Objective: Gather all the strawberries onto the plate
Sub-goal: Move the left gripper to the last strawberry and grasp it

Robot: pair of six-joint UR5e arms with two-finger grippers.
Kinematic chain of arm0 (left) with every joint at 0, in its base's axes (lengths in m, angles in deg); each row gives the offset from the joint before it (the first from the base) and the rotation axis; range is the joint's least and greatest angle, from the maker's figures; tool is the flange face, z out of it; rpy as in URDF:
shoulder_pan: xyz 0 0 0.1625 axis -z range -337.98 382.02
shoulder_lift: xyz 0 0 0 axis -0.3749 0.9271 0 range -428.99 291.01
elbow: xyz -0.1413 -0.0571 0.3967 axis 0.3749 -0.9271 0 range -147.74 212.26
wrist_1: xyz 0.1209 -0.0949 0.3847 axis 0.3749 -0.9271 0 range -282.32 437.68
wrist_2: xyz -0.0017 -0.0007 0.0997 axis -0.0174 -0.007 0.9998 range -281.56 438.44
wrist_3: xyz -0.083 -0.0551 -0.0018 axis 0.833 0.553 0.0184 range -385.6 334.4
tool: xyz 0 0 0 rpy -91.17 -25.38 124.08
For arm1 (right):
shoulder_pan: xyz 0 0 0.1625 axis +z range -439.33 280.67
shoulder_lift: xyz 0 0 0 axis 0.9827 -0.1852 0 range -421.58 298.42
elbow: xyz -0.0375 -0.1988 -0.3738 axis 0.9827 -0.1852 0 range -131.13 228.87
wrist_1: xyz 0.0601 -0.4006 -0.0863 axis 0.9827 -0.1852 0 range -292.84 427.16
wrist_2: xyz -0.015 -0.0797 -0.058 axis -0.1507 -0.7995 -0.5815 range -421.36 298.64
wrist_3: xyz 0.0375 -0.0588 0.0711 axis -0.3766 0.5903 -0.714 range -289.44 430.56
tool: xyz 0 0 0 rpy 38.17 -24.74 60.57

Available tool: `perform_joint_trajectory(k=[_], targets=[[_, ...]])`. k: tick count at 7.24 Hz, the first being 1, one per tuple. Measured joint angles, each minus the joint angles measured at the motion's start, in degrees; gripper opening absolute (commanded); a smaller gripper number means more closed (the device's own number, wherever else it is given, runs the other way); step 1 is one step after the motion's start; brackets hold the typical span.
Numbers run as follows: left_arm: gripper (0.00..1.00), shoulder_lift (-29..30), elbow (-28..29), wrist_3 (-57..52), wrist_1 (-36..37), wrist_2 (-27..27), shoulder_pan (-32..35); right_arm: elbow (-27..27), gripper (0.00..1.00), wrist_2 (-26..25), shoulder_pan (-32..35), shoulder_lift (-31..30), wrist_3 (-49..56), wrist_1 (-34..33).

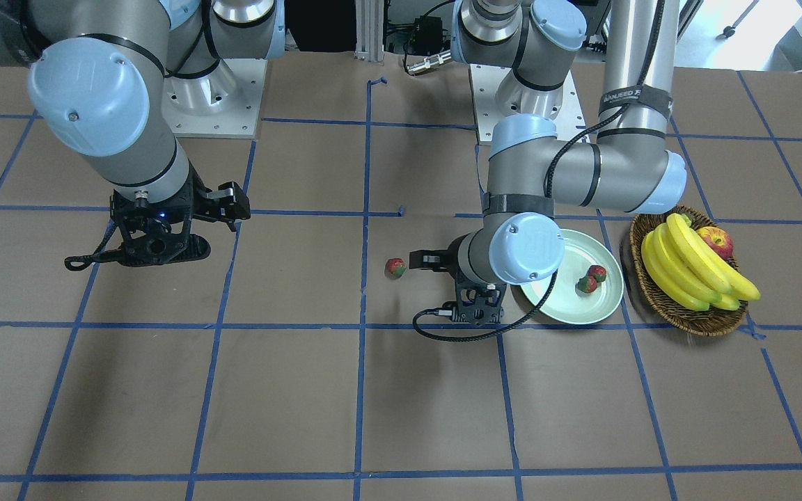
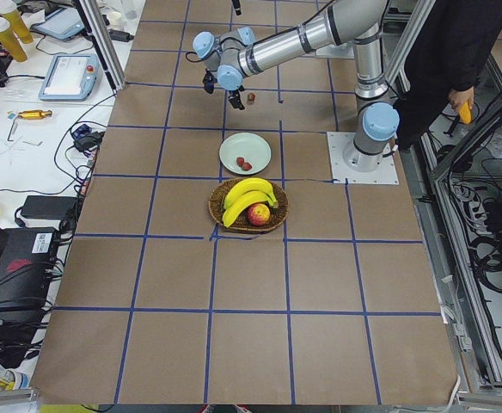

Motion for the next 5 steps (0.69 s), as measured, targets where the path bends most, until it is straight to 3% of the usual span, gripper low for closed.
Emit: perform_joint_trajectory(k=[2,3,5], targets=[[1.0,0.6,-1.71,3.24,0.19,-6.38,1.7,0.05,1.0,0.02,-0.02,-0.01,0.04,0.03],[0.88,1.59,-2.02,3.57,0.64,-8.0,1.88,0.04,1.0,0.02,-0.02,-0.03,0.02,0.03],[0.82,4.05,-2.16,3.53,2.54,-9.32,2.04,0.07,1.0,0.02,-0.02,-0.02,0.0,0.07]])
